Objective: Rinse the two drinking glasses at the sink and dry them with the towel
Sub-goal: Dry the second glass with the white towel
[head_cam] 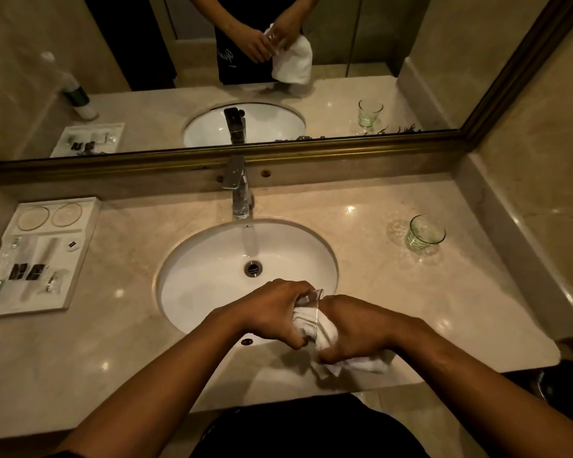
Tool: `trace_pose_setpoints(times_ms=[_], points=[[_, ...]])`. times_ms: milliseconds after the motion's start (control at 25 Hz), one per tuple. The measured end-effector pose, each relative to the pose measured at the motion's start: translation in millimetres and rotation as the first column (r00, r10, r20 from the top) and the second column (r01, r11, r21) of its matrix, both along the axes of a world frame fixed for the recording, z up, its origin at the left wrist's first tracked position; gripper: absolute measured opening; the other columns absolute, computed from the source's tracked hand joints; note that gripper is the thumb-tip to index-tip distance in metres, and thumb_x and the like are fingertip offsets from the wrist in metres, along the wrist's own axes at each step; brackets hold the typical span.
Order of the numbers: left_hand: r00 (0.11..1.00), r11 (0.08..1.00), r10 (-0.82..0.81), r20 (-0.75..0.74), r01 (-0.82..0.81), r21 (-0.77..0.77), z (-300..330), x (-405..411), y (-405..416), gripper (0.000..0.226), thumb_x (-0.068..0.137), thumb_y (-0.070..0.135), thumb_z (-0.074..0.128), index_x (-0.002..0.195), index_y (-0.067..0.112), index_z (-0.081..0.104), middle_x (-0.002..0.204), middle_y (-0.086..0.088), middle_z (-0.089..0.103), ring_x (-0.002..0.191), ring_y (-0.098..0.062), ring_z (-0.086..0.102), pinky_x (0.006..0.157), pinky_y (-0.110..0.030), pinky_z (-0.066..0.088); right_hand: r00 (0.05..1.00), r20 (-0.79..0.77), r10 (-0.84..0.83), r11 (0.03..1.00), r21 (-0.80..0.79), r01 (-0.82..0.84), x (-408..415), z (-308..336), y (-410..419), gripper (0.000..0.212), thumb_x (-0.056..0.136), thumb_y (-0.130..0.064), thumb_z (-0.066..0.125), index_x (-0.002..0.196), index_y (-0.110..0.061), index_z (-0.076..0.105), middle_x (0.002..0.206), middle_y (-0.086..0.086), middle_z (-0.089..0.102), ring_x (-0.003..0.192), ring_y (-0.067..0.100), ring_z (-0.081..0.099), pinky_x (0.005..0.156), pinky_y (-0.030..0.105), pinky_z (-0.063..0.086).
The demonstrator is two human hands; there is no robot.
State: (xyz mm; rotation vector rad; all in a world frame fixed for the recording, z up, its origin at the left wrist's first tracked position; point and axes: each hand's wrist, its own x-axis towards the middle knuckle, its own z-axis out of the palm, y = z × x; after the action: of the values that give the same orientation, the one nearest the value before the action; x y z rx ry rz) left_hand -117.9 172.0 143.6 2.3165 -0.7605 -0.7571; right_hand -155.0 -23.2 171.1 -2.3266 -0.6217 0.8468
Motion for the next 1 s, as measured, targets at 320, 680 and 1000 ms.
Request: trace_pose_setpoints(times_ms=[320, 680, 1000], points=[[0.991, 0.984, 0.117, 0.069, -0.106, -0.146, 18, 11, 12, 0.053, 0.058, 0.031, 0.084, 0.104, 0.030, 0.058, 0.093, 0.010, 0.063, 0.082, -0.010, 0.061, 0.069, -0.040, 0.054, 0.941, -0.075, -0.331, 0.880, 0.334, 0.336, -9, 11, -23, 0.065, 0.073, -0.043, 0.085, 0.131, -0.046, 0.056, 0.121, -0.018, 0.063, 0.115, 0.005, 0.060, 0.100, 0.034, 0.050], [0.958, 0.930, 0.287, 0.016, -0.275, -0.244, 18, -2, 6, 0.065, 0.052, 0.030, 0.085, 0.111, 0.028, 0.060, 0.099, 0.011, 0.069, 0.089, -0.006, 0.066, 0.077, -0.039, 0.056, 0.931, -0.226, -0.287, 0.860, 0.367, 0.354, -4, 16, -13, 0.073, 0.075, -0.019, 0.085, 0.138, -0.037, 0.054, 0.132, -0.015, 0.064, 0.122, 0.006, 0.060, 0.107, 0.037, 0.047], [0.967, 0.988, 0.151, 0.206, -0.138, -0.074, 21, 8, 9, 0.076, 0.064, 0.051, 0.083, 0.129, 0.038, 0.045, 0.128, 0.011, 0.058, 0.112, -0.012, 0.058, 0.087, -0.025, 0.049, 0.836, -0.362, -0.413, 0.737, 0.407, 0.540, 10, 6, 9, 0.043, 0.064, -0.001, 0.076, 0.104, -0.016, 0.075, 0.099, 0.010, 0.077, 0.090, 0.017, 0.071, 0.085, 0.038, 0.056]])
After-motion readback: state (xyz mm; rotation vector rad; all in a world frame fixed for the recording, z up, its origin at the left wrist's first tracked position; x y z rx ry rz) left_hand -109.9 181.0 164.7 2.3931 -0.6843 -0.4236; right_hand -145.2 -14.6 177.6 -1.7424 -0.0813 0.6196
